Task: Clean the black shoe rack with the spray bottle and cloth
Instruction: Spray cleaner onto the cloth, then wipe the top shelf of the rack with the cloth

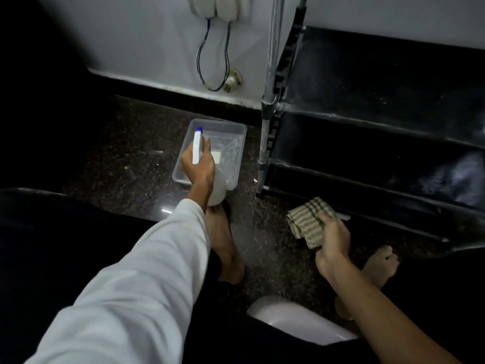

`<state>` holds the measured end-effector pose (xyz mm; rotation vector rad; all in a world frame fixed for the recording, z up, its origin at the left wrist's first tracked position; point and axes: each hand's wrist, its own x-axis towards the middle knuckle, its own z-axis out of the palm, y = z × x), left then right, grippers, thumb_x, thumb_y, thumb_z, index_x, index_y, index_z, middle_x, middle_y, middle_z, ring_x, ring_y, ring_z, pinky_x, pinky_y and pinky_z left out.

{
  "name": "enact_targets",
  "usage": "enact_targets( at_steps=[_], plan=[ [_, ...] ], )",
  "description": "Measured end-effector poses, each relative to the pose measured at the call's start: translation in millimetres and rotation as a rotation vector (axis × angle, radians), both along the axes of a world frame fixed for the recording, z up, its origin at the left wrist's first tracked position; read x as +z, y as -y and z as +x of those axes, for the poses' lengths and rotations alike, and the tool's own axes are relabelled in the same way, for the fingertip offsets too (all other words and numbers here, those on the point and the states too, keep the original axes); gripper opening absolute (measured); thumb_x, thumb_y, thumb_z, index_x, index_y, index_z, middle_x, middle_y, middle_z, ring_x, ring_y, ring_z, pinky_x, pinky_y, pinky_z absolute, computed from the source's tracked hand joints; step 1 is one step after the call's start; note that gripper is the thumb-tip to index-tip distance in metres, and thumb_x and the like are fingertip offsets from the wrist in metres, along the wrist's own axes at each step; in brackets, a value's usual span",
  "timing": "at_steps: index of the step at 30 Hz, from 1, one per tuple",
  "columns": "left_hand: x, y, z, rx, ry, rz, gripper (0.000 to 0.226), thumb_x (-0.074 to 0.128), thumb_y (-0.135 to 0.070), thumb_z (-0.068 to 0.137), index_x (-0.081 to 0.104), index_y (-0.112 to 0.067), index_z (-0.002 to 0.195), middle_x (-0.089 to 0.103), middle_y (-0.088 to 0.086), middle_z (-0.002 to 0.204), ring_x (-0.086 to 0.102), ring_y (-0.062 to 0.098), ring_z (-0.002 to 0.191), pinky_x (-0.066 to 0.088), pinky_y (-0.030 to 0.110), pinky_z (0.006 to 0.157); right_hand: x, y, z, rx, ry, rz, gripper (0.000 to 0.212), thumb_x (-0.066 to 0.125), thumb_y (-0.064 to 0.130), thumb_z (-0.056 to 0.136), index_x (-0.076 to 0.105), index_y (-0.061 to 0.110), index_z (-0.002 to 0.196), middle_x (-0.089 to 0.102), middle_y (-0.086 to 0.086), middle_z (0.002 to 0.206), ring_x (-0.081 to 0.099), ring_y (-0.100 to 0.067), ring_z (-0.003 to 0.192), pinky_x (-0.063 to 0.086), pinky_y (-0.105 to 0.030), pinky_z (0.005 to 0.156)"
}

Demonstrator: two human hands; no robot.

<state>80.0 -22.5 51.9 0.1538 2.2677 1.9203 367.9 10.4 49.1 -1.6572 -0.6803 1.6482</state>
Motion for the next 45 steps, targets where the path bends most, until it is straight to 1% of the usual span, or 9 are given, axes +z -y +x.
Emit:
enact_targets(
  at_steps=[6,13,18,24,27,31,35,40,45],
  plan=[
    [-12.1,-37.4,-42.9,-0.024,0.011,0.052,0.027,0.075,-0.03,0.086,0.066,-0.006,0.075,0.047,-0.017,0.058,0.046,0.001,0.056,0.042,0.024,0.056,-4.4,-1.9,8.3,0.008,0.0,0.019,0.016,0.062,0.016,0.096,0.068,0.013,0.11,0.073,-0.005,0.098,0.069,-0.019,0.087,0.054,-0.035,0.078],
    [-36.1,-59.1,-46.4,-0.158,0.038,0.071,0.026,0.07,-0.021,0.091,0.054,-0.009,0.075,0.044,0.007,0.07,0.044,0.02,0.069,0.037,0.036,0.061,-3.7,-5.0,5.8,0.044,-0.145,0.051,0.031,0.06,0.016,0.098,0.061,0.005,0.127,0.072,-0.01,0.108,0.07,-0.019,0.095,0.053,-0.034,0.084],
    [-49.0,-53.9,-44.8,-0.14,0.114,0.085,0.029,0.072,-0.027,0.089,0.051,-0.012,0.076,0.041,-0.003,0.065,0.043,0.009,0.061,0.037,0.03,0.055,-1.3,-5.9,4.0,0.043,-0.186,0.048,0.034,0.06,0.016,0.097,0.059,0.004,0.128,0.071,-0.013,0.114,0.069,-0.022,0.099,0.053,-0.034,0.085],
    [-61.3,-45.0,-37.5,-0.157,0.117,-0.006,0.029,0.074,-0.035,0.086,0.067,-0.009,0.096,0.062,0.0,0.083,0.059,0.011,0.077,0.05,0.028,0.07,-0.5,-3.9,1.7,0.071,-0.16,0.042,0.038,0.065,0.022,0.094,0.06,0.004,0.128,0.071,-0.014,0.117,0.07,-0.025,0.106,0.056,-0.036,0.089],
    [-68.8,-31.1,-31.1,-0.162,0.095,-0.115,0.036,0.074,-0.036,0.085,0.068,-0.008,0.106,0.065,0.002,0.091,0.061,0.015,0.087,0.052,0.035,0.083,2.6,-2.1,0.8,0.075,-0.166,0.035,0.036,0.067,0.019,0.093,0.061,0.004,0.125,0.072,-0.013,0.115,0.07,-0.026,0.105,0.055,-0.04,0.093],
    [-68.5,-14.9,-21.7,-0.141,0.062,-0.312,0.042,0.073,-0.032,0.086,0.064,-0.002,0.114,0.068,0.016,0.112,0.063,0.031,0.106,0.05,0.044,0.095,11.2,0.7,2.5,0.053,-0.158,0.032,0.032,0.072,0.012,0.089,0.065,0.001,0.118,0.074,-0.016,0.106,0.073,-0.025,0.091,0.059,-0.033,0.075],
    [-53.2,6.7,31.7,0.043,-0.134,-0.641,0.033,0.061,-0.03,0.09,0.061,-0.001,0.106,0.06,0.024,0.115,0.057,0.041,0.108,0.046,0.049,0.09,30.1,0.6,6.0,0.028,-0.194,0.037,0.031,0.077,0.008,0.082,0.068,0.0,0.111,0.077,-0.014,0.097,0.075,-0.024,0.083,0.058,-0.028,0.063],
    [-5.1,-6.0,88.6,-0.297,-0.495,-0.323,0.024,0.06,-0.02,0.095,0.047,-0.016,0.075,0.051,0.007,0.073,0.052,0.028,0.068,0.036,0.034,0.062,68.4,0.1,10.7,0.051,-0.279,0.061,0.039,0.082,0.013,0.075,0.067,0.004,0.11,0.076,-0.016,0.1,0.073,-0.029,0.09,0.058,-0.038,0.075],
    [143.8,-59.0,65.4,0.053,-0.523,0.237,0.026,0.06,-0.022,0.095,0.047,-0.014,0.073,0.045,0.004,0.065,0.039,0.013,0.061,0.035,0.017,0.059,139.9,0.8,27.0,0.204,-0.38,0.18,0.055,0.088,0.027,0.06,0.071,0.011,0.11,0.076,-0.013,0.104,0.074,-0.028,0.096,0.058,-0.036,0.075]
  ],
)
